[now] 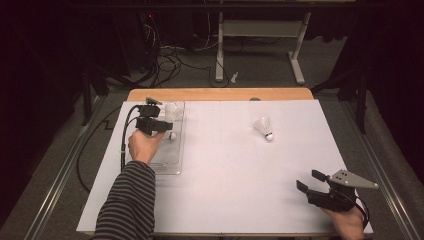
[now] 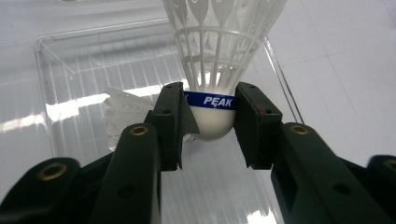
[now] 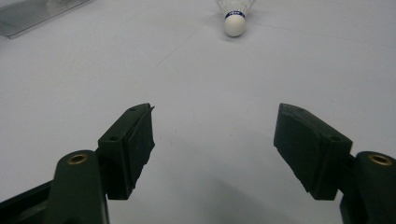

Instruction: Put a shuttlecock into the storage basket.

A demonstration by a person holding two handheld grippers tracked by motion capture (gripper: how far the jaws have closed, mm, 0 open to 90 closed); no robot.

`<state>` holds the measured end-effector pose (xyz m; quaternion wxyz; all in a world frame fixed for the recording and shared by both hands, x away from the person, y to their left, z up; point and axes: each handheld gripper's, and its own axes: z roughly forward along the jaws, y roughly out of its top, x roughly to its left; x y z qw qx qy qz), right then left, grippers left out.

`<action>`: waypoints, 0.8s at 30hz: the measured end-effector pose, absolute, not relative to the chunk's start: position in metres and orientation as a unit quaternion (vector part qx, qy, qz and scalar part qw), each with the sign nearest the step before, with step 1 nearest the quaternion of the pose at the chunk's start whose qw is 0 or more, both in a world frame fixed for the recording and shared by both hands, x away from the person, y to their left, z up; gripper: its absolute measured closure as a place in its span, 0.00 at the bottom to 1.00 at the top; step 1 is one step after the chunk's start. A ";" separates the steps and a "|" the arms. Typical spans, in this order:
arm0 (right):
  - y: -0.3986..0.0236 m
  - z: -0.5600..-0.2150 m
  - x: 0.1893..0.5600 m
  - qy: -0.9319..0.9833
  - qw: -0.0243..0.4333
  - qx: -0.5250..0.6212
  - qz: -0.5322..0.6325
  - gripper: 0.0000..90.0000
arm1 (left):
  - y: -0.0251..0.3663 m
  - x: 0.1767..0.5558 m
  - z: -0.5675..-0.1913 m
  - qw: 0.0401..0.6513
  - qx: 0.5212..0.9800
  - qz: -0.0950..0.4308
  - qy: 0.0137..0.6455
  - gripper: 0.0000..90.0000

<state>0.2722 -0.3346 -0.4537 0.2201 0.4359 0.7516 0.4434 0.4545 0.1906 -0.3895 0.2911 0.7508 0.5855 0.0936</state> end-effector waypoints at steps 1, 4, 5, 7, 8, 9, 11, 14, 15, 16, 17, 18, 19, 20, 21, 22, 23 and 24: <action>-0.335 -0.454 0.272 0.752 0.220 0.436 0.443 0.32 | 0.191 0.455 -0.390 0.291 0.750 0.094 0.587 0.71; -0.335 -0.454 0.272 0.751 0.220 0.436 0.444 0.32 | 0.192 0.455 -0.390 0.287 0.751 0.094 0.587 0.71; -0.335 -0.454 0.272 0.751 0.220 0.436 0.444 0.32 | 0.192 0.455 -0.390 0.287 0.750 0.095 0.588 0.71; -0.335 -0.454 0.272 0.751 0.220 0.436 0.444 0.32 | 0.193 0.455 -0.390 0.287 0.749 0.096 0.589 0.71; -0.335 -0.454 0.272 0.751 0.220 0.436 0.444 0.32 | 0.194 0.455 -0.390 0.287 0.748 0.096 0.590 0.71; -0.335 -0.454 0.272 0.751 0.220 0.436 0.444 0.32 | 0.194 0.455 -0.390 0.286 0.749 0.095 0.590 0.71; -0.335 -0.454 0.272 0.752 0.220 0.436 0.443 0.32 | 0.194 0.456 -0.391 0.285 0.749 0.096 0.590 0.70; -0.335 -0.454 0.272 0.751 0.220 0.436 0.444 0.32 | 0.194 0.456 -0.391 0.285 0.749 0.096 0.590 0.63; -0.335 -0.454 0.272 0.751 0.220 0.436 0.444 0.32 | 0.193 0.456 -0.391 0.285 0.750 0.096 0.590 0.60; -0.335 -0.454 0.272 0.751 0.221 0.436 0.444 0.32 | 0.193 0.455 -0.391 0.284 0.750 0.097 0.589 0.59; -0.335 -0.454 0.272 0.751 0.220 0.436 0.444 0.32 | 0.192 0.455 -0.391 0.283 0.752 0.098 0.587 0.57; -0.335 -0.454 0.272 0.751 0.221 0.436 0.444 0.32 | 0.192 0.454 -0.390 0.282 0.753 0.100 0.586 0.56; -0.335 -0.454 0.272 0.751 0.221 0.436 0.444 0.32 | 0.192 0.453 -0.390 0.282 0.754 0.101 0.585 0.54; -0.335 -0.454 0.272 0.751 0.221 0.436 0.444 0.32 | 0.192 0.452 -0.389 0.283 0.755 0.103 0.583 0.53; -0.335 -0.454 0.272 0.751 0.221 0.436 0.444 0.32 | 0.192 0.451 -0.388 0.283 0.755 0.104 0.582 0.52; -0.335 -0.454 0.272 0.751 0.221 0.436 0.444 0.32 | 0.192 0.450 -0.387 0.283 0.757 0.105 0.579 0.52; -0.335 -0.454 0.272 0.751 0.221 0.436 0.444 0.32 | 0.192 0.449 -0.386 0.283 0.757 0.106 0.579 0.51; -0.335 -0.454 0.272 0.751 0.221 0.436 0.444 0.32 | 0.191 0.447 -0.386 0.283 0.759 0.106 0.577 0.51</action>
